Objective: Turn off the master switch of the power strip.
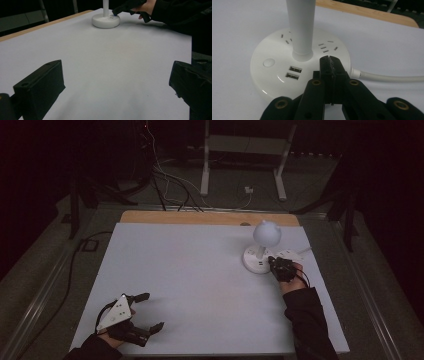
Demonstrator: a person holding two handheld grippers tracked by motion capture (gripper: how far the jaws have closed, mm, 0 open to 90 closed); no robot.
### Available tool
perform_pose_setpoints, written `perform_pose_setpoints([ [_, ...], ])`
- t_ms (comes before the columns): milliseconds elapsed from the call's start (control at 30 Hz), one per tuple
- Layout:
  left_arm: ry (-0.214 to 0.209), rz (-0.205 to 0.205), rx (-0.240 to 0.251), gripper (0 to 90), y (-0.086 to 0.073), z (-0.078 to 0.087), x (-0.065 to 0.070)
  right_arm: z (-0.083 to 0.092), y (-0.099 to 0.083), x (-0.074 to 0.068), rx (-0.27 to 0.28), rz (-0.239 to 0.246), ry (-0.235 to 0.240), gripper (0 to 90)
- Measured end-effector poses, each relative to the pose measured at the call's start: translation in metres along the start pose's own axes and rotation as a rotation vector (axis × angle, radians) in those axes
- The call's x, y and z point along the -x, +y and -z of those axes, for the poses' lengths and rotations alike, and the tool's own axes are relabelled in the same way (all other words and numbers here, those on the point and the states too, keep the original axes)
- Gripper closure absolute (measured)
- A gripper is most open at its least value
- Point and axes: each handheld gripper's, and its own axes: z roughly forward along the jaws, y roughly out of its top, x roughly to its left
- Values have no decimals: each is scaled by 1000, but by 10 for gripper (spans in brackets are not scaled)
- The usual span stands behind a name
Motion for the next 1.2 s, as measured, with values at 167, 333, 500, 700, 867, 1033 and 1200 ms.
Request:
perform_pose_setpoints([
  [167, -1, 1, 1, 4, 0, 0, 0, 0, 0, 1, -3, 0, 9, 900],
  [333, -1, 0, 1, 4, 0, 0, 0, -1, 0, 0, -1, 14, 1, 900],
  [500, 1, -1, 1, 4, 0, 0, 0, -3, 4, -5, -25, 39, -40, 900],
  [700, -1, -1, 0, 4, 0, 0, 0, -2, 4, -7, -26, 31, -35, 900],
  [867, 1, -4, 0, 4, 0, 1, 1, -3, 3, -5, -21, -5, -25, 900],
  [1033, 0, -6, 0, 4, 0, 1, 1, -3, 3, -7, -25, 11, -38, 900],
  [1200, 0, -5, 1, 4, 0, 1, 0, -3, 3, -7, -20, 18, -42, 900],
])
